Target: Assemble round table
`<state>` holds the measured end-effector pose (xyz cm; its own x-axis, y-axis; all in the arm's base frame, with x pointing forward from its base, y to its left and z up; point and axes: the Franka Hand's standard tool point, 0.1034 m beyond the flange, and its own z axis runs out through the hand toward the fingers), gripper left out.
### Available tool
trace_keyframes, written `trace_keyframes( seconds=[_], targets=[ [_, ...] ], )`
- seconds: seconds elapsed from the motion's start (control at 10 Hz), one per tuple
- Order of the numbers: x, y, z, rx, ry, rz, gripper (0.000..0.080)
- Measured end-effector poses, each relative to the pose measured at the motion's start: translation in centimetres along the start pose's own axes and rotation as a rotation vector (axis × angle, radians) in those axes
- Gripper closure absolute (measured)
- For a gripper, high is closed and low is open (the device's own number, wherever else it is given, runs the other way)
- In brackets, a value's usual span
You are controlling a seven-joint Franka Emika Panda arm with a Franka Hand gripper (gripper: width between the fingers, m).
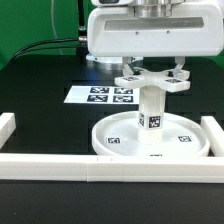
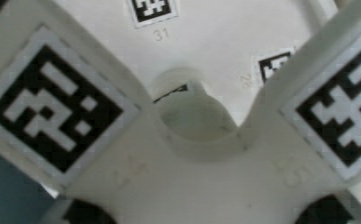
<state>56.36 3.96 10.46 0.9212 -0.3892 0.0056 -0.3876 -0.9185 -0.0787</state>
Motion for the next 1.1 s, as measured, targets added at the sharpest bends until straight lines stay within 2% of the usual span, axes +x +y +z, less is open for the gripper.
trace_keyframes(
  seconds=[0.2, 0.3, 0.7, 0.9, 1.1],
  targets=[
    [0.06, 0.10, 0.06, 0.031, -0.016, 0.250, 0.0348],
    [0.11, 0.12, 0.09, 0.032, -0.023, 0.377, 0.0348],
    [0.06, 0.05, 0.11, 0.025, -0.037, 0.741, 0.0348],
    [-0.22, 0.06, 0.06, 0.006, -0.052, 0.970, 0.0348],
    [-0.15, 0.15, 0.15, -0.002, -0.048, 1.114, 0.0348]
  ],
)
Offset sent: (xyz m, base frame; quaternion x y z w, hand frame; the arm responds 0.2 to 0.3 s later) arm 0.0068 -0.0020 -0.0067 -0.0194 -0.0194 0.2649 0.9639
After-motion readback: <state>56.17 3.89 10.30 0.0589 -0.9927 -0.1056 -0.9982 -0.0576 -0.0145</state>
